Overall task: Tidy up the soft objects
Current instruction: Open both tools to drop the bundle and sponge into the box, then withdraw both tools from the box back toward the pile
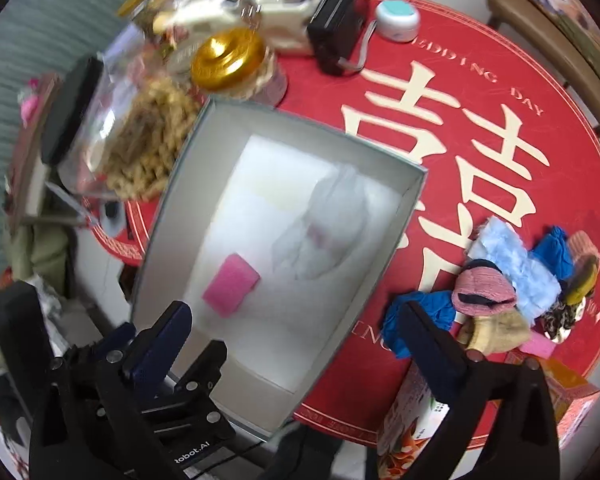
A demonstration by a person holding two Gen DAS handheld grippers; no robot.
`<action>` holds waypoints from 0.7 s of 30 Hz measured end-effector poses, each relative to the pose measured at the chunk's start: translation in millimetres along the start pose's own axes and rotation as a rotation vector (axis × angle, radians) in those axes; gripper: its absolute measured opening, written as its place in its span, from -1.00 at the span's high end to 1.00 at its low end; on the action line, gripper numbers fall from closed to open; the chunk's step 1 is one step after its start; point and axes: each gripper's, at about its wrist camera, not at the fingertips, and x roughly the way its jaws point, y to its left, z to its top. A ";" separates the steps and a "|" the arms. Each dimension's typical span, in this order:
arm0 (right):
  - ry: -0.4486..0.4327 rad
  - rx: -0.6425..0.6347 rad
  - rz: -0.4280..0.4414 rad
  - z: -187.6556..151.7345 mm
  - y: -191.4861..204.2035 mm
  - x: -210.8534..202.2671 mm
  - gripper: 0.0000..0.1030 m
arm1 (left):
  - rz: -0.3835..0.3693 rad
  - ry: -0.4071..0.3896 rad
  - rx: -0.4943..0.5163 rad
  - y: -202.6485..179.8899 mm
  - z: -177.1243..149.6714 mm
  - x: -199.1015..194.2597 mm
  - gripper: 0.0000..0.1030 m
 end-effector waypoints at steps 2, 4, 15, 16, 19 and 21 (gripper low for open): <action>-0.011 0.002 -0.002 -1.8 -0.1 -5.6 -0.99 | 0.012 -0.015 0.017 -0.8 -2.8 -4.9 -0.97; 0.000 -0.008 0.017 -4.8 2.3 -10.5 -0.99 | 0.018 -0.015 0.036 -3.1 -5.8 -9.6 -0.97; 0.006 -0.026 0.025 -32.4 13.7 -50.6 -0.99 | -0.018 -0.005 0.071 -2.3 -33.8 -45.3 -0.97; 0.007 -0.028 0.026 -34.7 14.8 -52.8 -0.99 | -0.012 -0.006 0.070 -1.4 -37.2 -48.8 -0.97; 0.005 -0.038 0.025 -41.3 18.5 -59.8 -0.99 | -0.021 -0.002 0.069 1.1 -47.7 -58.1 -0.97; -0.001 -0.040 0.022 -46.0 19.7 -66.5 -1.00 | -0.030 0.003 0.074 2.0 -53.5 -62.7 -0.97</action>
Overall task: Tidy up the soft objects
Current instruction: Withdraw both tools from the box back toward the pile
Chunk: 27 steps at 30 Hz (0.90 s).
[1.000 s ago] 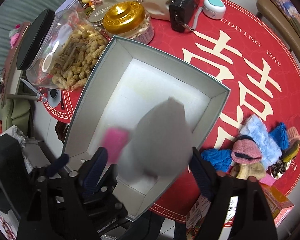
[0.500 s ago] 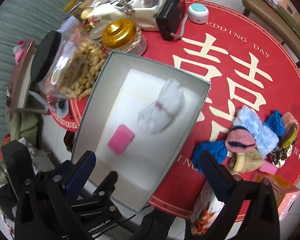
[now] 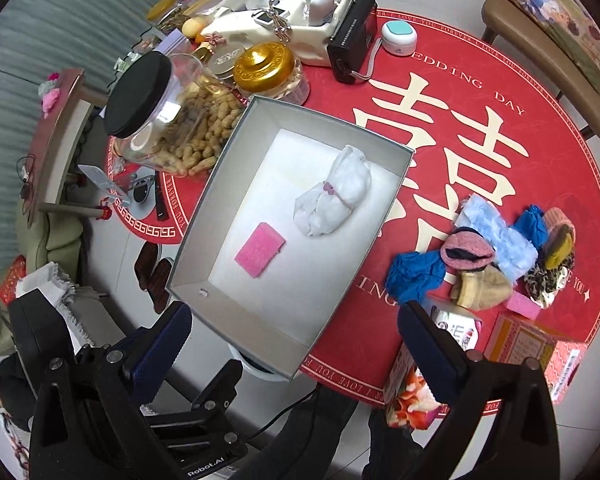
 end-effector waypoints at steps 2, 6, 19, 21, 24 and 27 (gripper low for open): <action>-0.021 0.007 -0.002 -3.9 0.1 -7.0 -1.00 | 0.000 -0.001 0.014 -0.8 -6.0 -5.3 -0.97; -0.034 0.018 0.027 -13.9 0.2 -17.4 -1.00 | 0.016 -0.005 0.022 0.4 -16.0 -15.5 -0.97; -0.118 0.004 0.078 -39.7 0.3 -60.1 -1.00 | 0.035 -0.049 0.045 -6.7 -24.0 -46.7 -0.97; -0.133 0.001 0.087 -42.3 0.5 -65.8 -1.00 | 0.033 -0.057 0.051 -10.0 -22.7 -51.2 -0.97; -0.145 0.006 0.101 -46.6 -1.9 -71.5 -0.99 | 0.039 -0.060 0.061 -15.6 -20.6 -54.2 -0.97; -0.154 0.029 0.108 -51.2 -11.2 -75.3 -0.99 | 0.038 -0.057 0.077 -21.5 -19.4 -53.8 -0.97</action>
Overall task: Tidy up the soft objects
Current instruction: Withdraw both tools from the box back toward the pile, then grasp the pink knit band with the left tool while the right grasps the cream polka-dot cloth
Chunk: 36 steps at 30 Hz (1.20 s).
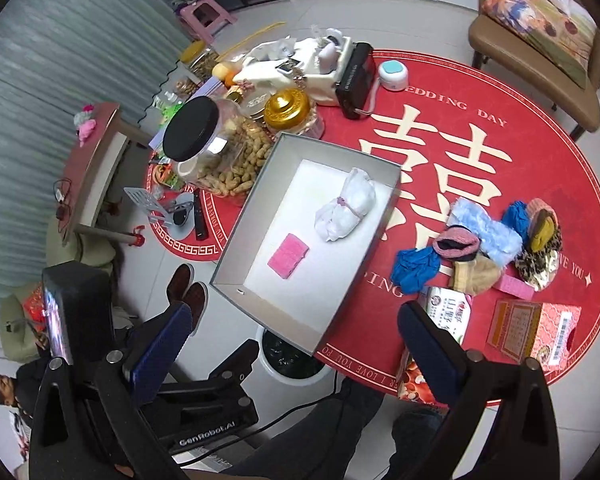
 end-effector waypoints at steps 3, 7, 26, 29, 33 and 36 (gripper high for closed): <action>-0.005 0.056 -0.010 -4.4 -19.2 -5.7 -1.00 | -0.002 0.011 0.031 -8.4 0.5 1.5 -0.97; -0.017 0.151 -0.015 -11.3 -52.2 -16.7 -1.00 | -0.009 0.035 0.090 -26.8 0.8 5.5 -0.97; -0.037 0.553 -0.125 8.3 -312.5 -57.3 -1.00 | -0.027 0.134 0.239 -192.9 71.3 53.8 -0.97; -0.002 0.538 -0.123 21.8 -333.6 -39.1 -1.00 | -0.002 0.176 0.230 -215.2 90.3 82.7 -0.97; 0.061 0.534 -0.075 37.6 -359.1 -0.7 -1.00 | 0.035 0.221 0.213 -235.3 106.7 122.4 -0.97; 0.105 0.542 -0.028 44.6 -372.7 24.7 -1.00 | 0.093 0.236 0.214 -243.8 111.8 144.1 -0.97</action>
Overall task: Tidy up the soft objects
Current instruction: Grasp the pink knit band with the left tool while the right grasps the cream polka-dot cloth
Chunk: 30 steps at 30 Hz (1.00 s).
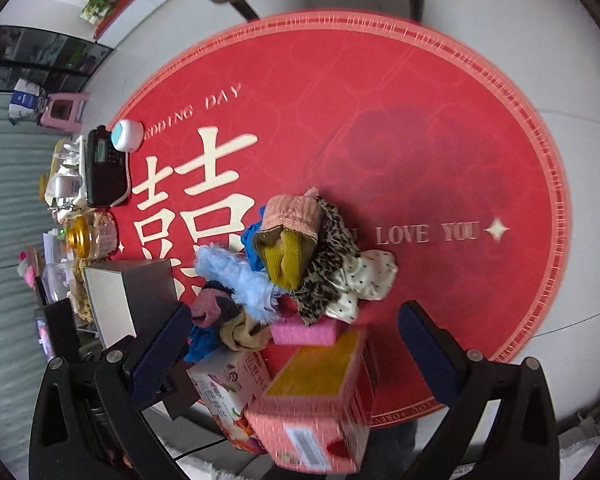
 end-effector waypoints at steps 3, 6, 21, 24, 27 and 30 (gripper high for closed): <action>0.030 0.018 -0.042 9.6 -13.6 19.1 -1.00 | -0.002 0.052 -0.011 -5.3 9.7 19.9 -0.97; 0.049 0.081 -0.115 17.7 -38.9 30.4 -1.00 | 0.000 0.080 -0.030 -6.7 15.5 31.2 -0.97; 0.266 0.297 0.185 8.8 -106.4 117.1 -0.82 | 0.039 0.154 -0.035 -14.2 34.2 74.7 -0.97; 0.286 0.362 0.256 5.2 -108.5 129.8 -0.32 | 0.050 0.164 -0.039 -15.3 36.1 83.1 -0.97; 0.298 0.391 0.318 -0.5 -108.3 134.5 0.25 | 0.053 0.161 -0.043 -13.1 36.5 87.5 -0.79; 0.286 0.380 0.327 -3.7 -109.7 127.8 0.61 | 0.053 0.140 -0.017 -16.2 37.6 85.8 -0.05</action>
